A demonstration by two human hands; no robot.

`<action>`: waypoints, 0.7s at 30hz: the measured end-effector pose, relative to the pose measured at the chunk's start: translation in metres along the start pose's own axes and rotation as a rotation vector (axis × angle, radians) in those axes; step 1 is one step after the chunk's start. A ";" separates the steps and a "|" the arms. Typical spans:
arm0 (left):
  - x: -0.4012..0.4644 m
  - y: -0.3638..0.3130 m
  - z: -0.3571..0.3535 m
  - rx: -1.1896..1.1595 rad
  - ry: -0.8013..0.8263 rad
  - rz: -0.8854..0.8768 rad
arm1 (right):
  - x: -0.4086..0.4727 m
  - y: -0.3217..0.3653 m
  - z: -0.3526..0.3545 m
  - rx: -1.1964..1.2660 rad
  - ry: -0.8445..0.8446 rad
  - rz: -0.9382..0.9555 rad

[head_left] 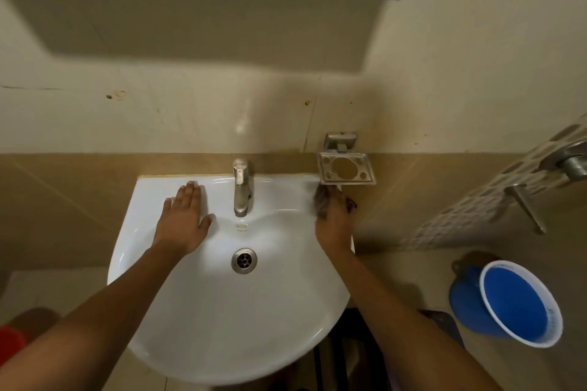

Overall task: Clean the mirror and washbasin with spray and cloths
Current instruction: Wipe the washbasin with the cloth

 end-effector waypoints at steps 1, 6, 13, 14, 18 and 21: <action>0.004 0.000 -0.004 0.015 0.029 0.013 | 0.004 -0.006 -0.014 -0.241 0.063 0.048; 0.012 0.004 -0.013 0.019 0.094 0.090 | 0.012 -0.002 -0.058 -0.517 0.210 0.148; 0.015 0.013 -0.019 -0.024 0.113 0.127 | 0.011 0.016 -0.090 -0.478 0.493 0.463; 0.015 0.013 -0.019 -0.026 0.117 0.127 | 0.014 0.015 -0.090 -0.480 0.507 0.471; 0.015 0.014 -0.021 -0.029 0.124 0.130 | 0.028 0.001 -0.071 -0.535 0.501 0.507; 0.015 0.013 -0.020 -0.033 0.120 0.132 | 0.036 -0.016 -0.051 -0.554 0.485 0.427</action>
Point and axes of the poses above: each hand's wrist, its own x-axis towards the middle knuckle, its own z-axis out of the back of the hand, y = z × x, the point moved 2 cm from there along x, towards the middle knuckle, and after that the axes turned 15 degrees about x, right-handed, at the moved point
